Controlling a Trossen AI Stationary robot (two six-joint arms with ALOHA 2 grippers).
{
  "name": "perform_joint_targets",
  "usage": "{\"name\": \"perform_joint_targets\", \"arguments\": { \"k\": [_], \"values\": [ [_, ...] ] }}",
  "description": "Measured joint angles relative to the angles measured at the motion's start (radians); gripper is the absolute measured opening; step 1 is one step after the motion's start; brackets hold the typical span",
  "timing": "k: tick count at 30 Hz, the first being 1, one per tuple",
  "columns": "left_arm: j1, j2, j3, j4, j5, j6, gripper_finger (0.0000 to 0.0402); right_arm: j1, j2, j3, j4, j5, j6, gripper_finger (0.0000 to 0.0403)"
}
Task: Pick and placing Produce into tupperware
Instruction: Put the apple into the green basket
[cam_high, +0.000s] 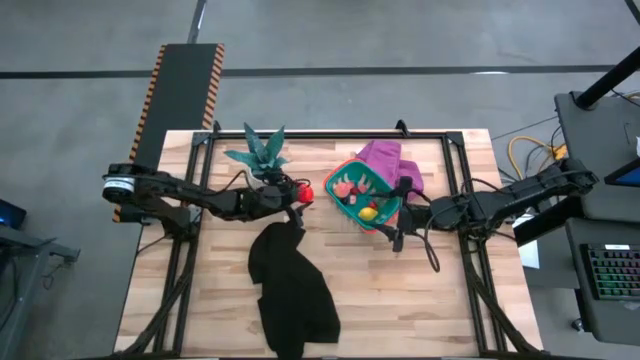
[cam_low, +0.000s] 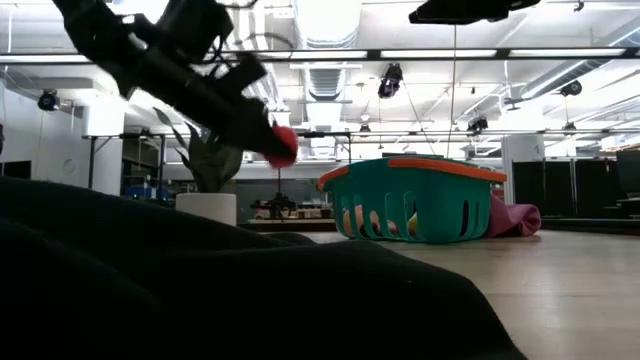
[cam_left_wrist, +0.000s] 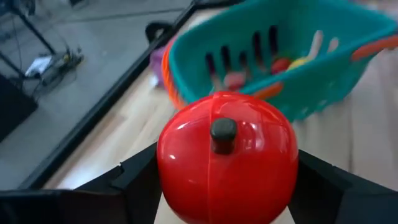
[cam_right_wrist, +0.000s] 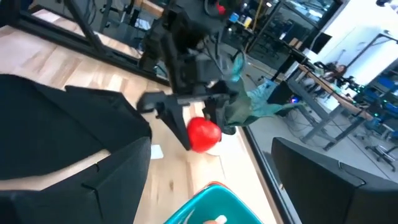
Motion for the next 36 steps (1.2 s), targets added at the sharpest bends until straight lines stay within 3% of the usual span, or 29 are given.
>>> {"name": "perform_joint_targets", "arguments": {
  "k": [9, 22, 29, 36],
  "values": [
    [-0.006, 0.038, 0.175, 0.0, 0.061, 0.124, 0.0254, 0.0, -0.067, 0.0, -0.064, 0.028, 0.034, 0.0327],
    [0.064, 0.314, 0.477, -0.02, 0.163, 0.176, 0.0254, 0.0, -0.181, -0.017, -0.131, 0.073, 0.085, 0.0326],
    [0.085, 0.48, 0.663, -0.171, 0.188, 0.173, 0.0254, 0.0, -0.194, -0.024, -0.133, 0.072, 0.086, 0.0327],
    [0.093, 0.556, 0.792, -0.306, 0.264, 0.173, 0.0254, 0.0, -0.207, -0.025, -0.155, 0.07, 0.091, 0.0327]
  ]
}}
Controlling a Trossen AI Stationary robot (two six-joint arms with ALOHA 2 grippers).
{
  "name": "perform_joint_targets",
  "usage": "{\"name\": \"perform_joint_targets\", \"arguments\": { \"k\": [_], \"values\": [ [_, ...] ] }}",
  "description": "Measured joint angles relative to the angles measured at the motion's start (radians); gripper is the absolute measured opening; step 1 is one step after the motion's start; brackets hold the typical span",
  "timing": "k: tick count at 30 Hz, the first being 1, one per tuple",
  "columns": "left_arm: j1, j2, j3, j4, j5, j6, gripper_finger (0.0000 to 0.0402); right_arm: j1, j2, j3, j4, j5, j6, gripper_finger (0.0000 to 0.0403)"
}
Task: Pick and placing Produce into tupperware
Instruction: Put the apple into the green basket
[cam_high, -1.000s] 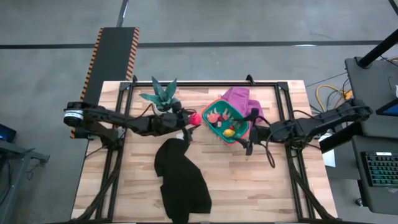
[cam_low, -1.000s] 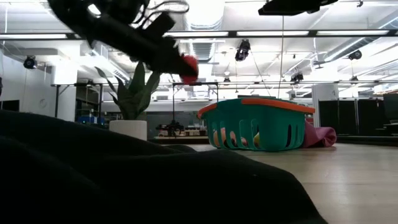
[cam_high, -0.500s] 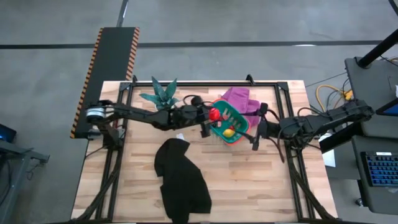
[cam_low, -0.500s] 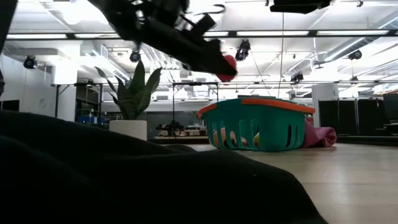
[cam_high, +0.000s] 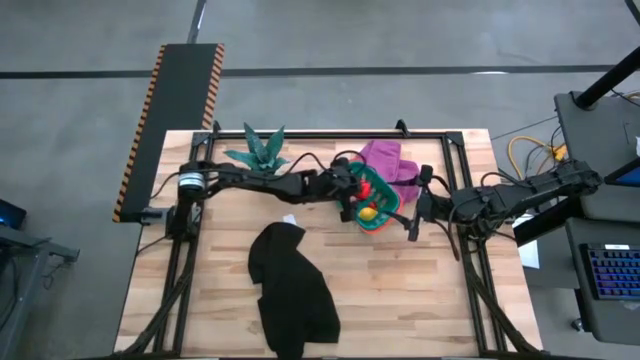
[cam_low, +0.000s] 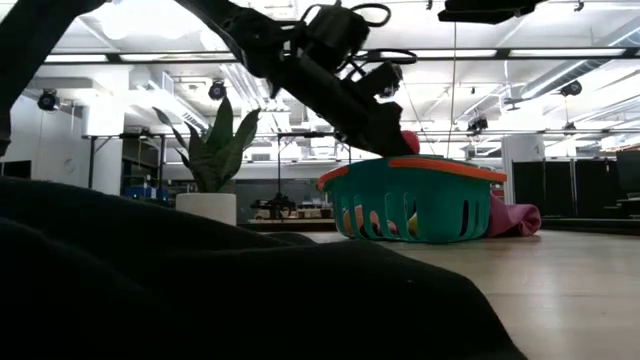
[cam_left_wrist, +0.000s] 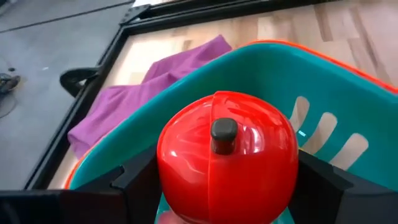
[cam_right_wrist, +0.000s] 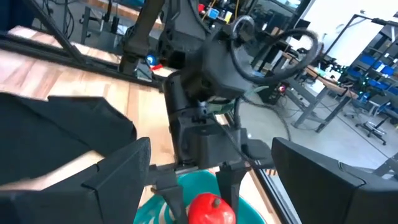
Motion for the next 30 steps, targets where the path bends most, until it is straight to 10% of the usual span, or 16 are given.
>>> {"name": "perform_joint_targets", "arguments": {
  "k": [30],
  "values": [
    [0.089, 0.02, 0.049, -0.093, 0.148, -0.207, 0.0253, 0.0, -0.005, -0.001, -0.012, 0.0, 0.012, 0.0326]
  ]
}}
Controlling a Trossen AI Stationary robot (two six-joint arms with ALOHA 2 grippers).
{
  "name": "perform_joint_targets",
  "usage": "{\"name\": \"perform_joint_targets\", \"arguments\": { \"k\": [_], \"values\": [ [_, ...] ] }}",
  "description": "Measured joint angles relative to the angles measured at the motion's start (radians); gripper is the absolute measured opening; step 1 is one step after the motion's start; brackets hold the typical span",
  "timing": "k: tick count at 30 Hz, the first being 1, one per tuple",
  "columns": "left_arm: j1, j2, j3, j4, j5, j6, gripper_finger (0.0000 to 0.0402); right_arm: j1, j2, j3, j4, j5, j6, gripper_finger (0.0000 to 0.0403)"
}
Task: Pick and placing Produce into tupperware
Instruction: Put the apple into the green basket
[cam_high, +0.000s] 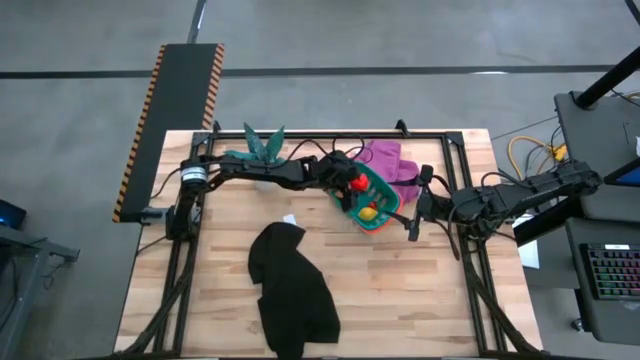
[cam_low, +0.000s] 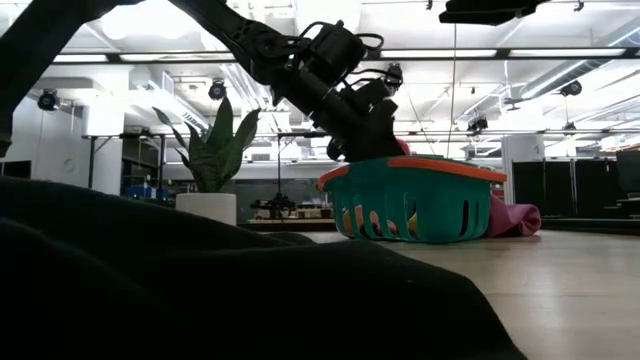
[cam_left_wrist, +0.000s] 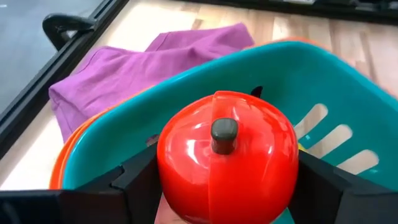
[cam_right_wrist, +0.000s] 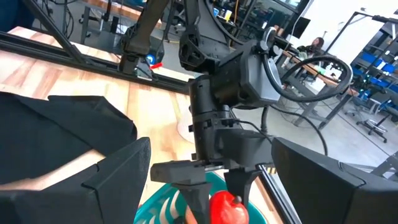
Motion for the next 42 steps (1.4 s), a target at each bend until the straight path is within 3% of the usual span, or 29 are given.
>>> {"name": "perform_joint_targets", "arguments": {
  "k": [20, 28, 42],
  "values": [
    [-0.02, 0.08, 0.024, 0.136, 0.012, -0.062, 0.0253, 0.0, 0.0, 0.0, -0.001, 0.0, 0.0, 0.0326],
    [-0.02, 0.143, 0.071, 0.128, 0.042, -0.078, 0.0253, 0.0, 0.001, 0.0, -0.003, 0.0, -0.001, 0.0327],
    [-0.02, 0.146, 0.071, 0.121, 0.064, -0.073, 0.0271, 0.0, 0.001, 0.0, -0.003, 0.0, 0.0, 0.0327]
  ]
}}
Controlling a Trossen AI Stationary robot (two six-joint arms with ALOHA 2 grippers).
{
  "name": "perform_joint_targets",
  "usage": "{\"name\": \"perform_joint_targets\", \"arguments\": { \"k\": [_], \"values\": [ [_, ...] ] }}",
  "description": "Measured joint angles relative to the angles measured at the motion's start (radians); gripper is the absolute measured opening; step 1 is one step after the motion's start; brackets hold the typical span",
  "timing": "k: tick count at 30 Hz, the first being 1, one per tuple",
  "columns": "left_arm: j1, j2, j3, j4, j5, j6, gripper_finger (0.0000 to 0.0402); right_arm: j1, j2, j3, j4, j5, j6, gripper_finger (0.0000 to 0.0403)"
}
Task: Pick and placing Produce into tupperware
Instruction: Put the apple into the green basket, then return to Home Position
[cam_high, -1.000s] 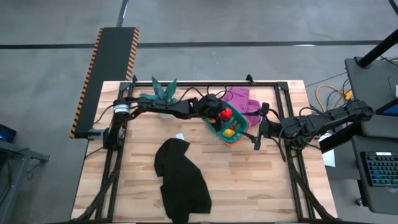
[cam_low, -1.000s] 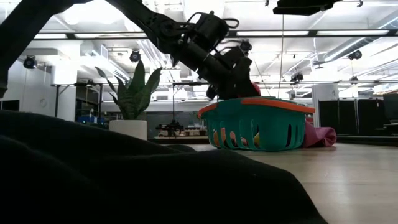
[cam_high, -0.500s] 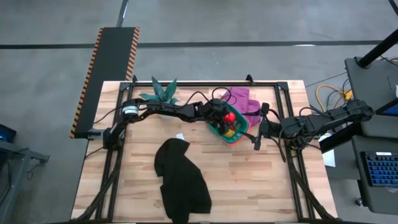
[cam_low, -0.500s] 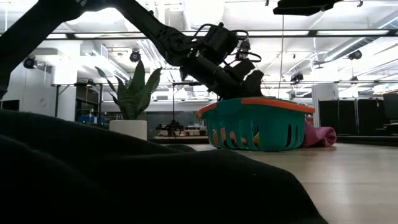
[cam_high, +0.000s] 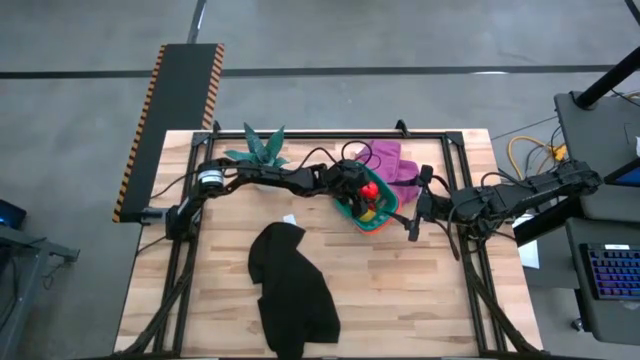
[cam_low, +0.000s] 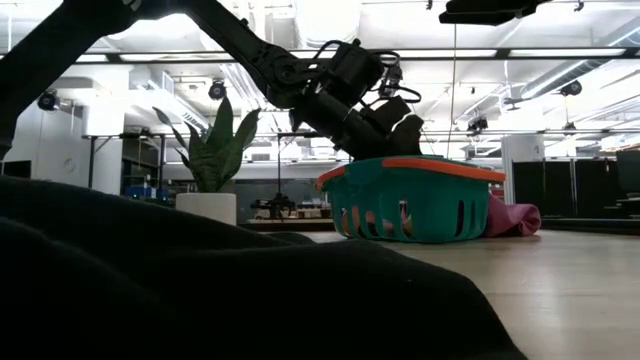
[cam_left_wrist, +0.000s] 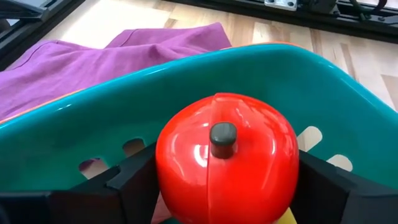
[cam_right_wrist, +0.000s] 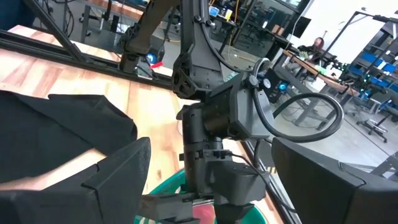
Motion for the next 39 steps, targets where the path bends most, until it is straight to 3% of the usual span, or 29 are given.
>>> {"name": "perform_joint_targets", "arguments": {
  "k": [18, 29, 39],
  "values": [
    [0.0, 0.0, 0.0, 0.002, 0.02, 0.045, 0.0284, 0.0, 0.0, 0.0, 0.0, 0.0, 0.001, 0.0327],
    [-0.001, 0.0, 0.0, 0.0, 0.094, 0.048, 0.0285, 0.0, 0.0, 0.0, -0.008, 0.0, 0.0, 0.0327],
    [-0.002, -0.001, 0.018, 0.0, 0.1, 0.054, 0.0369, 0.0, 0.0, 0.0, -0.008, 0.0, 0.001, 0.0327]
  ]
}}
